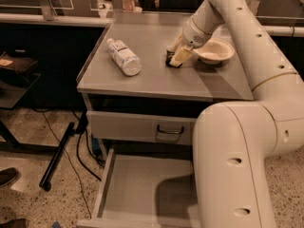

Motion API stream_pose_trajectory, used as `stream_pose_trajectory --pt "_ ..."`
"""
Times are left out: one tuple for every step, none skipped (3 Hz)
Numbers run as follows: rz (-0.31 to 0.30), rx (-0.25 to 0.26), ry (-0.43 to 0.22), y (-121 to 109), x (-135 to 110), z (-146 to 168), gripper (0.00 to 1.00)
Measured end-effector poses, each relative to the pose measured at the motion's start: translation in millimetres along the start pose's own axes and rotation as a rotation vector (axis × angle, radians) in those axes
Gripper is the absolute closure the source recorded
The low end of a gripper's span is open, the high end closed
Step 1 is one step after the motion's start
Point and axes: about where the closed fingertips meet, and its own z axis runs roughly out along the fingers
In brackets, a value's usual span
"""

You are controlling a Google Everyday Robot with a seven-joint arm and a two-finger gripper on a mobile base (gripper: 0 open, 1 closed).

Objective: Place rxbar chocolate into middle drawer

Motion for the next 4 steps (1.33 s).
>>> stream_pose_trajectory --pt "0.013 0.022 -0.033 3.4 -7.0 -15.0 1.00" --pt "0.015 0.046 -0.067 12.7 -16.4 -32.2 1.00" --pt "0.014 0.069 -0.094 26.8 -24.9 -45.7 1.00" --pt "0.010 0.098 -0.125 42.4 -36.7 -58.8 1.00"
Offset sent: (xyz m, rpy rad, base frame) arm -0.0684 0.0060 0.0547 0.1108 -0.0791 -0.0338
